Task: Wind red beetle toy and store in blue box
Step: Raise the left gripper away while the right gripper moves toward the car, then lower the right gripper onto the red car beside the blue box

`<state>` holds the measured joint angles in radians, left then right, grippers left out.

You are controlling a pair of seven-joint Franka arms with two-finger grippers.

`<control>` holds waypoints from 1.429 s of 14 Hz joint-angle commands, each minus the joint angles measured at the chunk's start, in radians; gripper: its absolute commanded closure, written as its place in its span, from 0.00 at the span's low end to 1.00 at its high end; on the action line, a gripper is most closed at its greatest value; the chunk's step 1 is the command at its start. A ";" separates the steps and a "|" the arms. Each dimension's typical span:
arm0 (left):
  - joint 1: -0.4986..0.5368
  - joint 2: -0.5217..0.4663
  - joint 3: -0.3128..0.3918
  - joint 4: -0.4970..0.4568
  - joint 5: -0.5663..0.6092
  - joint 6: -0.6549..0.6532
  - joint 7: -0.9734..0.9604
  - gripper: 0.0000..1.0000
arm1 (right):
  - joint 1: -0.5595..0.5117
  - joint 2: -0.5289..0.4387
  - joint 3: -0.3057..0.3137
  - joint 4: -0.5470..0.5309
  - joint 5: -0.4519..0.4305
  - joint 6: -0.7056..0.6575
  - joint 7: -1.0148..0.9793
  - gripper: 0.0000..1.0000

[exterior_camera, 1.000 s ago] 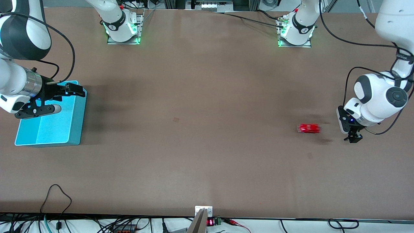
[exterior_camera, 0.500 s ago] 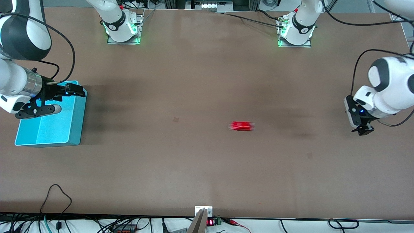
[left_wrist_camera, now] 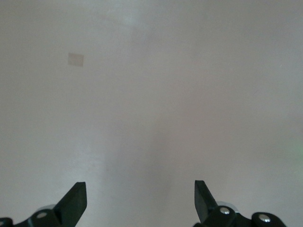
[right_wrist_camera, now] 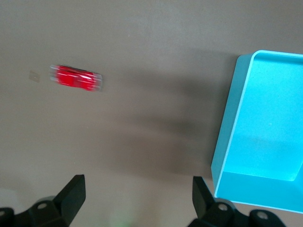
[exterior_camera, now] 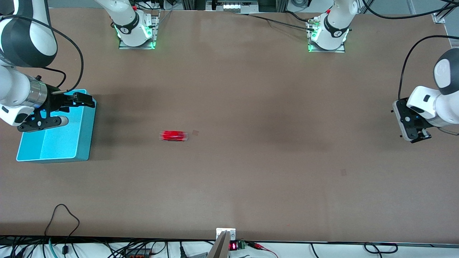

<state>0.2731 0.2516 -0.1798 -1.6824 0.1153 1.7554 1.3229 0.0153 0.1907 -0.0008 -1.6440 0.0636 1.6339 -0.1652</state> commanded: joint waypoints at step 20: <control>-0.264 -0.138 0.170 0.078 -0.216 -0.225 -1.254 0.00 | -0.011 -0.002 0.011 -0.356 0.007 0.265 -0.239 0.00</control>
<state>0.0627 0.1936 -0.0901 -1.5362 -0.0148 1.5212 0.2666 0.0095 0.2302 0.0041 -1.8800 0.0635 1.8096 -0.2884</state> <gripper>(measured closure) 0.000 0.000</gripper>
